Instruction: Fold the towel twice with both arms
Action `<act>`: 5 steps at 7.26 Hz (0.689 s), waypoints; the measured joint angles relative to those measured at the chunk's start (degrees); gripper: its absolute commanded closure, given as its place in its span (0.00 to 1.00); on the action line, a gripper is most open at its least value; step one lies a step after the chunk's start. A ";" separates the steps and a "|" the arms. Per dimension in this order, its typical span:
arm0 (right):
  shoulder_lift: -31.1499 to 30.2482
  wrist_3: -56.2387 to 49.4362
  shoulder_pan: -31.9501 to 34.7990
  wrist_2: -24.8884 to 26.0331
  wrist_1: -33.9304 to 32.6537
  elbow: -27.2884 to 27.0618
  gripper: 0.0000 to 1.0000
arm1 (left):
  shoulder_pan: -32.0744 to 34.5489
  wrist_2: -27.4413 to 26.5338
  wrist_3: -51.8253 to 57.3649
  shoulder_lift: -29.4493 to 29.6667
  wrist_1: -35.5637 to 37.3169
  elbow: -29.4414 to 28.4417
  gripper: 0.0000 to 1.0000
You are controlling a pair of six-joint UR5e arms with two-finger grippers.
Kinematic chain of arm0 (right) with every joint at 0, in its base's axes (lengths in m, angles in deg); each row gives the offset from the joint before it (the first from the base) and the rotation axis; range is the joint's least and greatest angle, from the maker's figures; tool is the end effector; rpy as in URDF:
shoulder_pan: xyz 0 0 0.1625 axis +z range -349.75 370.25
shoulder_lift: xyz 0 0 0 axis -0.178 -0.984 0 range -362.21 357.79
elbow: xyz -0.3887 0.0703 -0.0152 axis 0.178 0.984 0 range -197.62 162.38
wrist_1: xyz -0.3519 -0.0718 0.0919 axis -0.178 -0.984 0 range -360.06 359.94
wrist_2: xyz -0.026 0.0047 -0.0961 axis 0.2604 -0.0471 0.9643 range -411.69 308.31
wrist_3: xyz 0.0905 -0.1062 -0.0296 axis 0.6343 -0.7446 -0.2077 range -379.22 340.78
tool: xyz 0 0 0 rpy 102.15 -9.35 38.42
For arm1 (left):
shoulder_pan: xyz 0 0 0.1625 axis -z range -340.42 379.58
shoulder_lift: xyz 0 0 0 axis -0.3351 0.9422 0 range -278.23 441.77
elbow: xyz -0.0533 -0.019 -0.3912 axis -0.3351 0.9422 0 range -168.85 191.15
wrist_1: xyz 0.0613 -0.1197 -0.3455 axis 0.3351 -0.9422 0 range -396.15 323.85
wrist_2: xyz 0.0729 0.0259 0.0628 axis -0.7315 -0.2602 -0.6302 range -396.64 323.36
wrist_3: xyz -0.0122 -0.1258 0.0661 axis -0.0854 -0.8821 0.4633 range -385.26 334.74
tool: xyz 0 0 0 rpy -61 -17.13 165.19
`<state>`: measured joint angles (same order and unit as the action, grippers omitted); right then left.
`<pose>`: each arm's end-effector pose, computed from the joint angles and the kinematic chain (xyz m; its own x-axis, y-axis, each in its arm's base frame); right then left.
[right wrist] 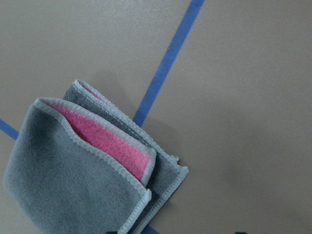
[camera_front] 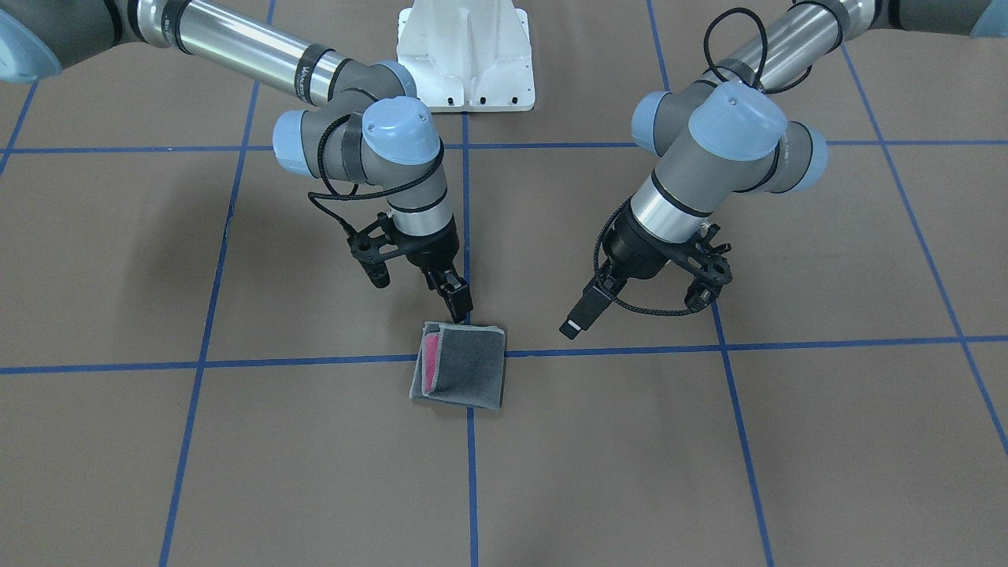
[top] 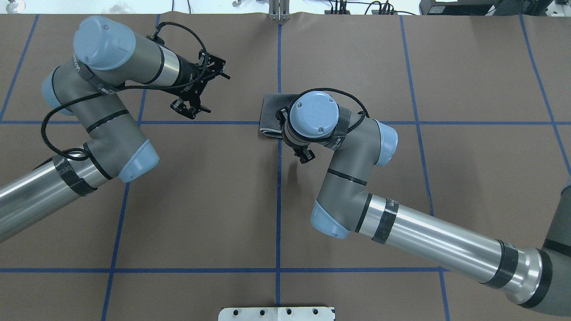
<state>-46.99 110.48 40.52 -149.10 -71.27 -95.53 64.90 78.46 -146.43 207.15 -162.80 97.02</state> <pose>-0.5838 -0.4738 0.2607 0.1465 0.8188 0.5550 -0.6573 0.4999 -0.5640 0.4276 -0.5360 0.2616 0.0359 -0.7031 -0.7102 0.4515 0.6454 -0.6161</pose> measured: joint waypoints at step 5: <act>2.20 -0.93 0.12 3.54 0.32 4.21 0.30 | -0.46 -0.32 -0.03 -0.05 0.00 -0.19 0.00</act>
<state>-44.78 109.55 40.64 -145.56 -70.96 -91.32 64.44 78.14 -146.46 207.10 -162.80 96.83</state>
